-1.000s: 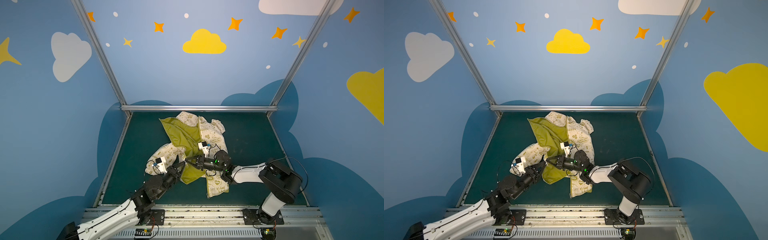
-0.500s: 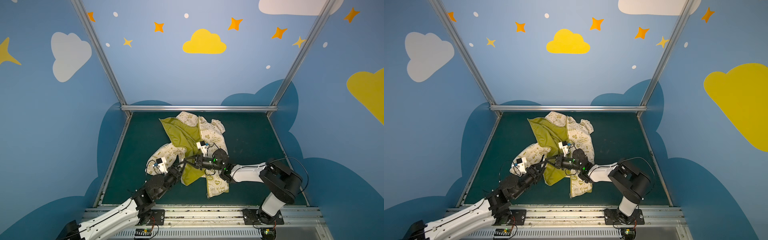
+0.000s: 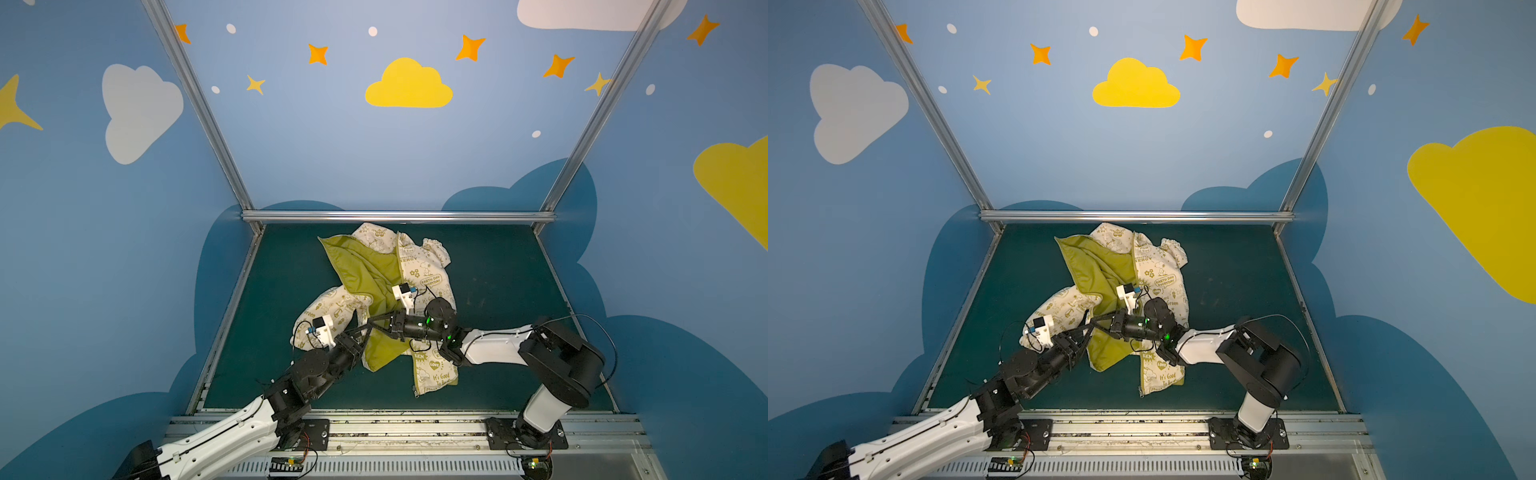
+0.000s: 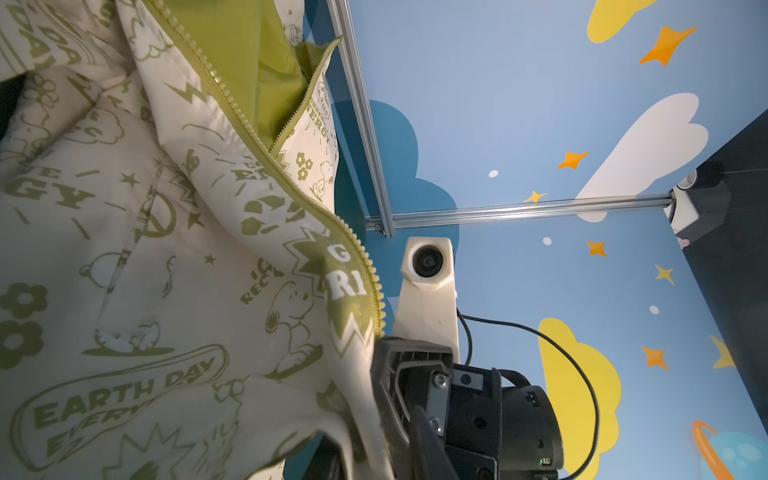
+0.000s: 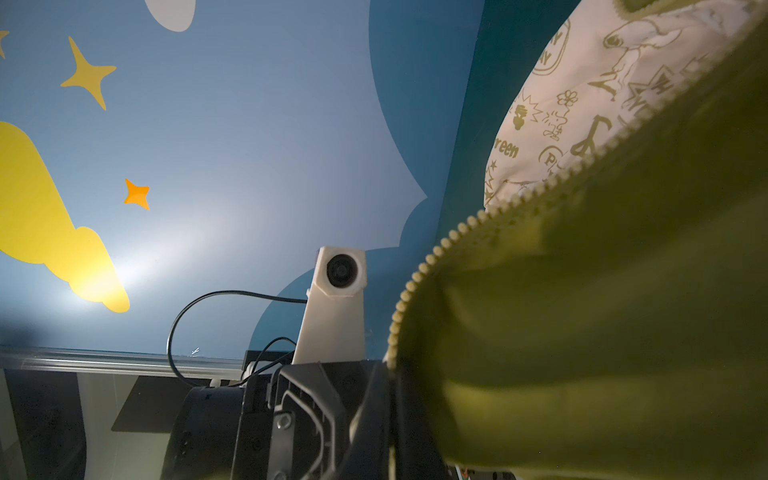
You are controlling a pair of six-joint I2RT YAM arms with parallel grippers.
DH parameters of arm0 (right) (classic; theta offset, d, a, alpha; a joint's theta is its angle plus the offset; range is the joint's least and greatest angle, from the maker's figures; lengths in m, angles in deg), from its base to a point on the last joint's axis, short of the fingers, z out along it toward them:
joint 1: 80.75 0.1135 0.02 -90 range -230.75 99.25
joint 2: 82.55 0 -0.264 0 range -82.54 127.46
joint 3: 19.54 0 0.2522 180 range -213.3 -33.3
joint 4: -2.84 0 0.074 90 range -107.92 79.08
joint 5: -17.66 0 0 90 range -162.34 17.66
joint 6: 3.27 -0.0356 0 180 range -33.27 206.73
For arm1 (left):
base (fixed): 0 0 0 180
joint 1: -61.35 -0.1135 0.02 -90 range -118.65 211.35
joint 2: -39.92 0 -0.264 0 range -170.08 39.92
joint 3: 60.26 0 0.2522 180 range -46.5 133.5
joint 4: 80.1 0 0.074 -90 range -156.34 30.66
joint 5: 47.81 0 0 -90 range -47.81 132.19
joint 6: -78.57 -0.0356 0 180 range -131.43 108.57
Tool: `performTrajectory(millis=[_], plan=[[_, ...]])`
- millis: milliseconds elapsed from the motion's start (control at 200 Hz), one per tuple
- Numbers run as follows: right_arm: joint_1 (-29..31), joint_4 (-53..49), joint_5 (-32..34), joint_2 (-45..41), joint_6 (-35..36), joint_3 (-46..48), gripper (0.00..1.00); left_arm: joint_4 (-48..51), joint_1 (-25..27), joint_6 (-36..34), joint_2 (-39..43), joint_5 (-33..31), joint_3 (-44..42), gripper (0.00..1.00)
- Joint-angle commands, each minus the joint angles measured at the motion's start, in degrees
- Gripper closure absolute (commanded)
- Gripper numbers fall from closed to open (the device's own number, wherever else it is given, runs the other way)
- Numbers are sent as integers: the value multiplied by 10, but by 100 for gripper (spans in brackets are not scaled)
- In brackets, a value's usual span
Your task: Zip up the jacket
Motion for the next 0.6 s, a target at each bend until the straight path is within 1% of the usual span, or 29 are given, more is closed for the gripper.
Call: performTrajectory(millis=[0,95,175,260,315,380,400,431,471,496,556,596], plan=[[3,1,-2,-16,6,-3,100,15,-2,1,15,-11,-10,74],[3,0,0,-16,7,-3,100,24,-2,1,23,-13,-10,78],[3,0,-1,-15,6,-5,100,25,-2,2,23,-13,-13,86],[4,0,-4,-14,6,-9,100,24,-2,3,19,-11,-12,97],[3,-5,-6,-15,8,-11,100,23,-2,3,17,-9,-12,97],[-1,-27,-7,-25,13,-11,62,21,-2,2,13,-8,-12,97],[-3,-41,-4,-31,16,-10,54,21,-2,2,12,-8,-11,97],[-6,-76,4,-45,20,-7,45,22,-2,0,11,-9,-10,97],[-10,-132,19,-69,35,-3,39,26,-2,-2,11,-9,-9,97],[-10,-176,31,-87,49,-2,36,29,-2,-3,11,-8,-9,97],[-12,-347,68,-138,90,-16,33,35,-2,-3,11,-8,-8,97],[-10,-473,107,-169,129,-34,32,38,-2,-5,11,-8,-8,97]])
